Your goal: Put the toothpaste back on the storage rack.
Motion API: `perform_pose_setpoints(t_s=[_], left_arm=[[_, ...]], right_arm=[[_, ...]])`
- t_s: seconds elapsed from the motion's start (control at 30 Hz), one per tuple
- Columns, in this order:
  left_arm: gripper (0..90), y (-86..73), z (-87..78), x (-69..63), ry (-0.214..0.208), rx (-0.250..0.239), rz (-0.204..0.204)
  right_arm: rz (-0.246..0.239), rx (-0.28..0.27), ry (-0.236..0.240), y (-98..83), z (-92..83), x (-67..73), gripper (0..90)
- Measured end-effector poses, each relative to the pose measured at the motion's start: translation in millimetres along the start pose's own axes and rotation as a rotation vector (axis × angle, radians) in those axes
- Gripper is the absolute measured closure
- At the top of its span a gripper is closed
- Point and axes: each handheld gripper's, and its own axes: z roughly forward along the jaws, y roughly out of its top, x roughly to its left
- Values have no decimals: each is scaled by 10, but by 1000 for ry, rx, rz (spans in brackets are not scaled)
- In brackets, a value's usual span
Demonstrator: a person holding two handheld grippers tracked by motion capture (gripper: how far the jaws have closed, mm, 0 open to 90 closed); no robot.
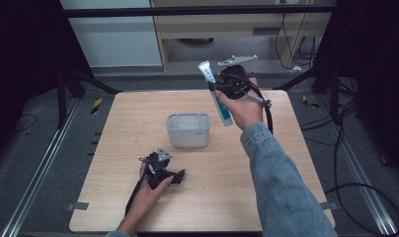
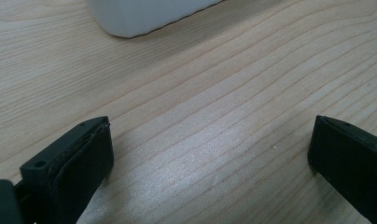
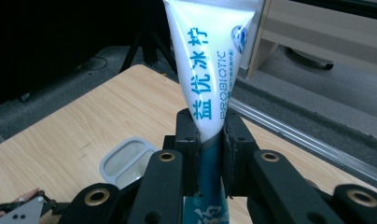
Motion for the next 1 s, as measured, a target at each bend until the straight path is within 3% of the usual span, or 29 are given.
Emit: perform_pose_setpoints(t_s=[0.33,0.77,1.0], left_arm=[[0,0,0,0,0,0,1],[0,0,-1,0,1,1,1],[0,3,0,4,-1,4,6]], right_arm=[[22,-49,-21,139,31,24,791],[37,-91,-49,119,351,93,790],[47,-83,-46,52,528,138,790]])
